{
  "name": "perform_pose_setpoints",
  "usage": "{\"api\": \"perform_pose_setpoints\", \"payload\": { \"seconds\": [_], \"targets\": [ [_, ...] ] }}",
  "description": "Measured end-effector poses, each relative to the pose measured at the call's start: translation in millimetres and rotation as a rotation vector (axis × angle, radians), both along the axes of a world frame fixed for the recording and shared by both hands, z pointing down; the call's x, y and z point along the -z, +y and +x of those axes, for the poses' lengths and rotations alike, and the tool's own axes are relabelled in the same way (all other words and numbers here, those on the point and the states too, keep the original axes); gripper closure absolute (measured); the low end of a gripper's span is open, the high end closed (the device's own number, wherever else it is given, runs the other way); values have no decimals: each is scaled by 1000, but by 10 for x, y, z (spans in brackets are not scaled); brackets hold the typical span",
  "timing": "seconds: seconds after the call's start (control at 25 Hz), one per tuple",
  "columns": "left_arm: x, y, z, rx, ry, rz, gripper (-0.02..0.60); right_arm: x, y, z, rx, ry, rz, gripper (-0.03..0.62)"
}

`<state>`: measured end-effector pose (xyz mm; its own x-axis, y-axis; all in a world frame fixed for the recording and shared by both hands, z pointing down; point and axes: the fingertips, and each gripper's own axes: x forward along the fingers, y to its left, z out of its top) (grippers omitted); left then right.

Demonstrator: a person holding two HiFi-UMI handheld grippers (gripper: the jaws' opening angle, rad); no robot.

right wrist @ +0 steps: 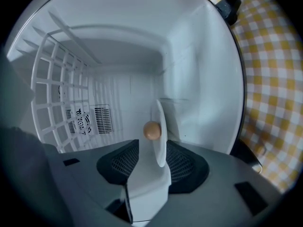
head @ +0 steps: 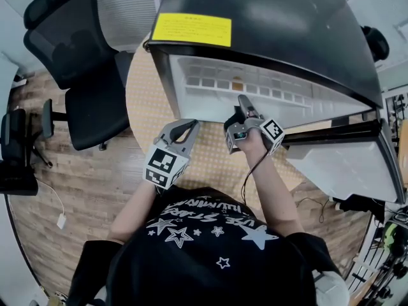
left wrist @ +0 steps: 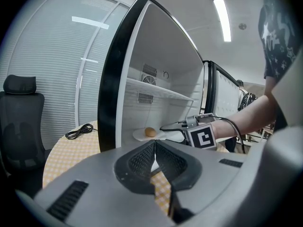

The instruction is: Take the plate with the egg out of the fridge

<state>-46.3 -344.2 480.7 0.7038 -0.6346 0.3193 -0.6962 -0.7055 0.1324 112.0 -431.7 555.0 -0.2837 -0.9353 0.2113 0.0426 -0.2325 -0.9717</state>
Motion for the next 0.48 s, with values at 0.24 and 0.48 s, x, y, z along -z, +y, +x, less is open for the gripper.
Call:
{"api": "perform_pose_setpoints", "payload": {
  "seconds": [0.24,0.48],
  "targets": [
    [-12,12,10,-8,3,-10,572,-66,-23,30,8,34,-13,484],
    [-11,-16,-8,-15,-6,-3,572,-191,-65,-94,50,82,-54,495]
  ]
}}
